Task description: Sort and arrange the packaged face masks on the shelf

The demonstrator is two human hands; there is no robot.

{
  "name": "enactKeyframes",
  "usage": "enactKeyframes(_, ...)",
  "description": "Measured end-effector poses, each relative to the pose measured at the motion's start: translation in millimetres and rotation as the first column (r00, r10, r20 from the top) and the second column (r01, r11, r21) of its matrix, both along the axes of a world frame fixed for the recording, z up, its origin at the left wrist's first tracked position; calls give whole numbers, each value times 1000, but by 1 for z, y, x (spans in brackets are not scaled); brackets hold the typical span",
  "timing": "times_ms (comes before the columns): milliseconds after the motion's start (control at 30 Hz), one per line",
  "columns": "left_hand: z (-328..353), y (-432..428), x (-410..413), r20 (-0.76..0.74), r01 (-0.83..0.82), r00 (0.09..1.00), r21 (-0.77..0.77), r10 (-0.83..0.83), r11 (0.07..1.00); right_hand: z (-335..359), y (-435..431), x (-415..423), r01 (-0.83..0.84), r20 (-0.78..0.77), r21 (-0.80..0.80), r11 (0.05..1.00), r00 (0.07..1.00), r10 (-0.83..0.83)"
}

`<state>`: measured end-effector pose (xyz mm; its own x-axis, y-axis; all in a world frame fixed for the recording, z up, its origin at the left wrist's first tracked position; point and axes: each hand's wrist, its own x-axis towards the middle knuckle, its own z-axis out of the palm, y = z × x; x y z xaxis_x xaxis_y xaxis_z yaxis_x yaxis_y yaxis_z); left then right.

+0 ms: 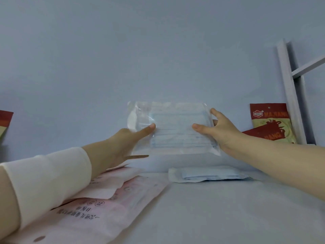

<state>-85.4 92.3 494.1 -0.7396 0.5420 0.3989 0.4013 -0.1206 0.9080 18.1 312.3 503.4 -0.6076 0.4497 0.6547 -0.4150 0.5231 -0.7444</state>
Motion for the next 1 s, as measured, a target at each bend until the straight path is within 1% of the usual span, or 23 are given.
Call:
enactKeyframes(67,0,-1,2,-13,-25,1000,53,25,998,0,-4,1,-96,17,-9,995,995,96)
enactKeyframes(133,0,-2,-1,-62,-44,997,95,50,995,1,-3,2,-114,78,-38,993,990,116)
enactKeyframes(200,1,-4,-5,-96,-85,990,135,99,987,0,3,3,-23,155,-51,998,987,31)
enactKeyframes(233,2,-5,-8,-97,-112,987,165,129,980,-5,8,4,64,218,-29,998,974,-56)
enactKeyframes(267,3,-6,-10,-90,-135,984,200,155,970,-13,14,5,161,325,44,986,931,-166)
enactKeyframes(300,5,-7,-13,-81,-154,981,237,178,959,-23,18,6,231,470,170,958,836,-284)
enactKeyframes(333,6,-8,-15,-71,-168,979,265,193,949,-31,21,4,239,600,311,920,701,-386)
enactKeyframes(367,7,-10,-18,-61,-179,977,284,204,942,-40,23,3,200,674,435,878,574,-465)
enactKeyframes(400,7,-11,-21,-54,-190,975,292,215,937,-46,23,1,145,701,529,836,481,-526)
enactKeyframes(433,8,-12,-24,-48,-201,973,297,225,933,-50,22,0,103,709,579,809,426,-562)
enactKeyframes(467,9,-13,-26,-42,-209,972,303,232,930,-50,19,-1,92,712,593,800,404,-574)
enactKeyframes(500,9,-13,-27,-39,-211,971,311,234,927,-48,17,-2,95,716,578,811,417,-559)
enactKeyframes(567,10,-14,-27,-38,-203,973,324,227,924,-44,13,-4,160,717,469,869,506,-480)
enactKeyframes(600,10,-14,-27,-38,-198,974,327,222,924,-43,12,-5,193,697,434,880,547,-463)
enactKeyframes(633,10,-14,-26,-38,-191,976,330,215,924,-43,14,-6,210,684,435,876,556,-473)
enactKeyframes(700,10,-13,-25,-38,-188,976,336,213,923,-46,18,-7,213,687,473,855,518,-509)
enactKeyframes(767,10,-12,-26,-45,-197,973,334,224,922,-49,21,-7,210,732,414,886,502,-461)
enactKeyframes(833,9,-12,-27,-45,-205,972,333,232,921,-46,25,-5,225,727,367,902,536,-429)
enactKeyframes(900,9,-12,-27,-41,-220,968,330,247,918,-42,28,-3,238,693,305,922,608,-387)
enactKeyframes(1000,10,-13,-29,-28,-270,954,343,298,900,-31,26,5,248,647,165,955,704,-294)
